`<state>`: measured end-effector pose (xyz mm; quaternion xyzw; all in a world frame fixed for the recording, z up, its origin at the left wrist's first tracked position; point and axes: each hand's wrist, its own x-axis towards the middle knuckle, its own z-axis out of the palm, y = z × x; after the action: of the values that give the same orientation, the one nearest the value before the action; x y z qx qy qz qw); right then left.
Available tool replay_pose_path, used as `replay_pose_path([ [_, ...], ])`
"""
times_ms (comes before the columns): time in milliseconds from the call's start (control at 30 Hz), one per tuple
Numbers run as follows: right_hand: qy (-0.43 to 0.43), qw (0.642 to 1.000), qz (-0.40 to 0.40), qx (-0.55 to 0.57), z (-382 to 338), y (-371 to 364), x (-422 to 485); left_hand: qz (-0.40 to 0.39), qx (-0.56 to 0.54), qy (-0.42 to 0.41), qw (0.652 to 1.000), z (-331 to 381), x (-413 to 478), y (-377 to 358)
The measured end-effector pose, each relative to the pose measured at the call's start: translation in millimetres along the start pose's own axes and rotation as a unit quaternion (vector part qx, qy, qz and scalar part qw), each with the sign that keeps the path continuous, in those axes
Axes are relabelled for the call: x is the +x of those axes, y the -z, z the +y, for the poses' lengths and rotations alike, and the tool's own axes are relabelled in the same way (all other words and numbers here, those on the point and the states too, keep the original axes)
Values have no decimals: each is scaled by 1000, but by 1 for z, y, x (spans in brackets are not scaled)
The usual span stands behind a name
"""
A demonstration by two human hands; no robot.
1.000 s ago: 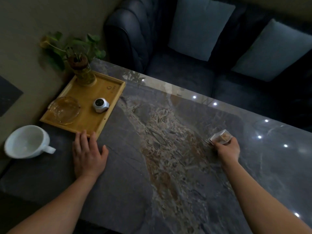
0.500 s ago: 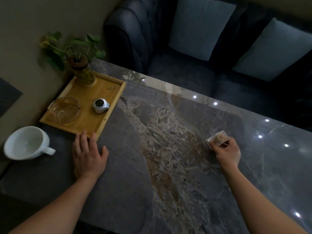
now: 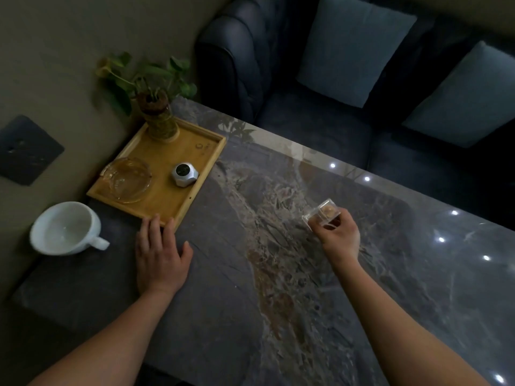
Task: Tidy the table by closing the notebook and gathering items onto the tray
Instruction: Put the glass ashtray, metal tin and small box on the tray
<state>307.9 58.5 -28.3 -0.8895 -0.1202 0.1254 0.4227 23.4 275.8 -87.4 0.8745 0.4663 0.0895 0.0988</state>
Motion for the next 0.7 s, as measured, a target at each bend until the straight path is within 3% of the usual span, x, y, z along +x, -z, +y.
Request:
replay_pose_path([
  [400, 108, 985, -132, 9, -120, -107, 38, 11, -12, 12, 1000, -3, 1, -2],
  [700, 176, 971, -161, -12, -188, -192, 76, -13, -24, 31, 999, -4, 1, 0],
])
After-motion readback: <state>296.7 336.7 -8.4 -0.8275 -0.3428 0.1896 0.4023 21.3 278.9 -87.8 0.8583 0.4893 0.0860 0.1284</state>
